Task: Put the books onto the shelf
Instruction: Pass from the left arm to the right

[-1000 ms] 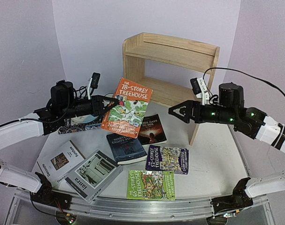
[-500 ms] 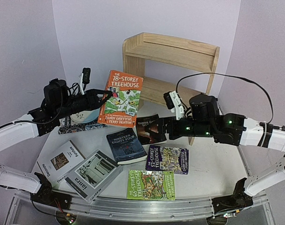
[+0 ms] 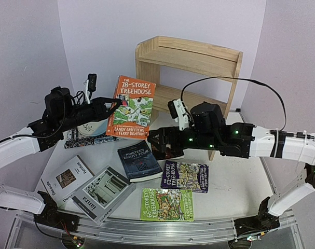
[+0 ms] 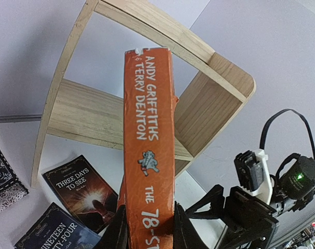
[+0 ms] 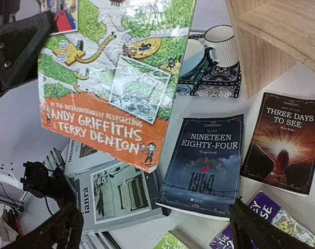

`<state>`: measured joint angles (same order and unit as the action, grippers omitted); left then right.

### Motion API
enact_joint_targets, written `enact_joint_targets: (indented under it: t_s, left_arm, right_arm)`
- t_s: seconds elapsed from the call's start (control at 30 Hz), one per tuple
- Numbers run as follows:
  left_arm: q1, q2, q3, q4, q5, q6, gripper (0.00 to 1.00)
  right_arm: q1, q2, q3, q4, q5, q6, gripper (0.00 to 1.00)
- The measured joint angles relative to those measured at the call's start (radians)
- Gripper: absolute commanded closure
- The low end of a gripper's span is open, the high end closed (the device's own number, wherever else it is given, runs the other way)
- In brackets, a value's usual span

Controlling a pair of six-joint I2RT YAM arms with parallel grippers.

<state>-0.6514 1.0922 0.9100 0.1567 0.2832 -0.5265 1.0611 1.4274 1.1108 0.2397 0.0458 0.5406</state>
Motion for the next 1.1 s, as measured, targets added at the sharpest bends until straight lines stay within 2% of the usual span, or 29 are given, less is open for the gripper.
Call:
enact_joint_targets:
  t_s: [0.2, 0.4, 0.6, 0.77, 1.0, 1.1]
  left_arm:
    - [0.000, -0.017, 0.000, 0.001, 0.047, -0.027, 1.00]
    - [0.000, -0.017, 0.003, 0.000, 0.161, -0.067, 1.00]
    - [0.000, -0.017, 0.046, 0.005, 0.269, -0.124, 1.00]
    - [0.002, -0.017, 0.079, 0.043, 0.324, -0.185, 1.00]
    - [0.007, -0.012, 0.079, 0.140, 0.364, -0.302, 1.00]
    - [0.007, -0.002, 0.079, 0.190, 0.380, -0.349, 1.00]
  right_arm:
    - [0.000, 0.030, 0.009, 0.033, -0.004, 0.010, 0.02]
    - [0.000, 0.030, 0.064, 0.055, -0.017, 0.027, 0.02]
    - [-0.036, 0.030, 0.078, 0.100, -0.105, 0.096, 0.02]
    - [-0.108, 0.035, 0.049, 0.234, -0.251, 0.205, 0.02]
    - [-0.124, 0.075, 0.008, 0.482, -0.395, 0.334, 0.02]
    - [-0.124, 0.107, 0.008, 0.587, -0.443, 0.392, 0.10]
